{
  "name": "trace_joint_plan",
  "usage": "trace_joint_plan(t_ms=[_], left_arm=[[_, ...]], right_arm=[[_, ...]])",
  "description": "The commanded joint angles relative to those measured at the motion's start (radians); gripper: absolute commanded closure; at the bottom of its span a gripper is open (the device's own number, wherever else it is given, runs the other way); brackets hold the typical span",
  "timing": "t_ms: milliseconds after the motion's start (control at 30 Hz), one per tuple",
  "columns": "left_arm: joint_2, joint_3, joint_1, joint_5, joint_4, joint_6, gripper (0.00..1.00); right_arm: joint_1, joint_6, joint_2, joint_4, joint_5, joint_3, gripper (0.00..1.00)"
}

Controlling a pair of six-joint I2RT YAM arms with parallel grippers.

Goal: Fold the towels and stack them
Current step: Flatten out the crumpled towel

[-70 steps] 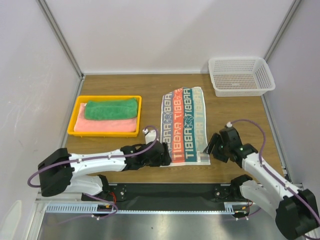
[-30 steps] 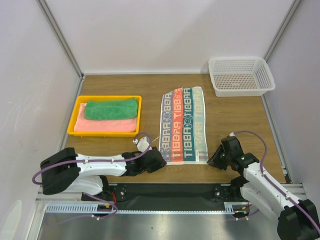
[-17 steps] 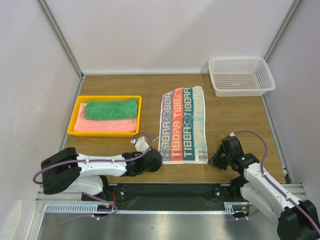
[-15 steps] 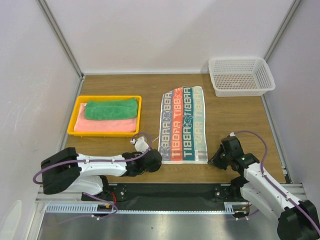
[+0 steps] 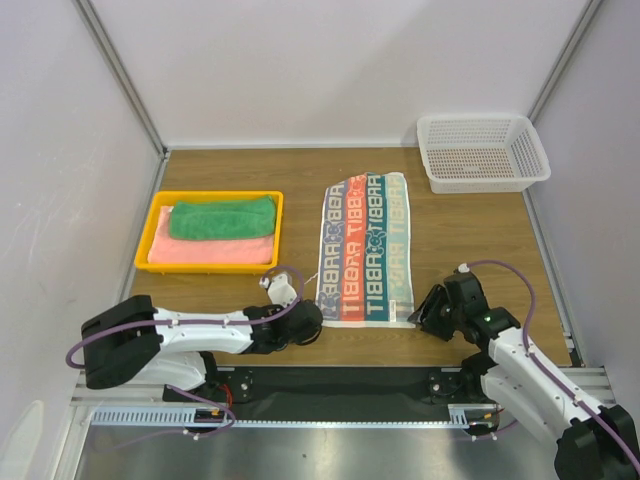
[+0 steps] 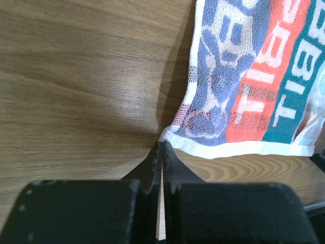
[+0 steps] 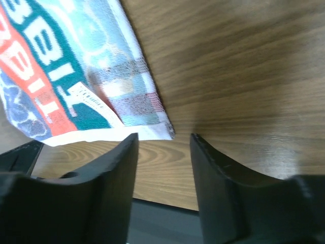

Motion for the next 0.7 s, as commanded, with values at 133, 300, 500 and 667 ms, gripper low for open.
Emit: trace_joint_plan(t_ms=[133, 300, 500, 667], left_arm=[[-0.105, 0.022, -0.005, -0.077, -0.018, 0.083, 1.0], [-0.134, 0.041, -0.013, -0.114, -0.018, 0.127, 1.0], [-0.128, 0.044, -0.022, -0.106, 0.006, 0.147, 1.0], [-0.067, 0.082, -0.022, -0.137, -0.127, 0.088, 0.92]], right_arm=[[0.003, 0.006, -0.023, 0.052, -0.05, 0.0, 0.41], [0.003, 0.03, -0.017, 0.101, -0.062, -0.048, 0.45], [0.005, 0.05, -0.015, 0.116, -0.065, -0.06, 0.49], [0.006, 0.04, -0.014, 0.087, -0.039, -0.057, 0.51]])
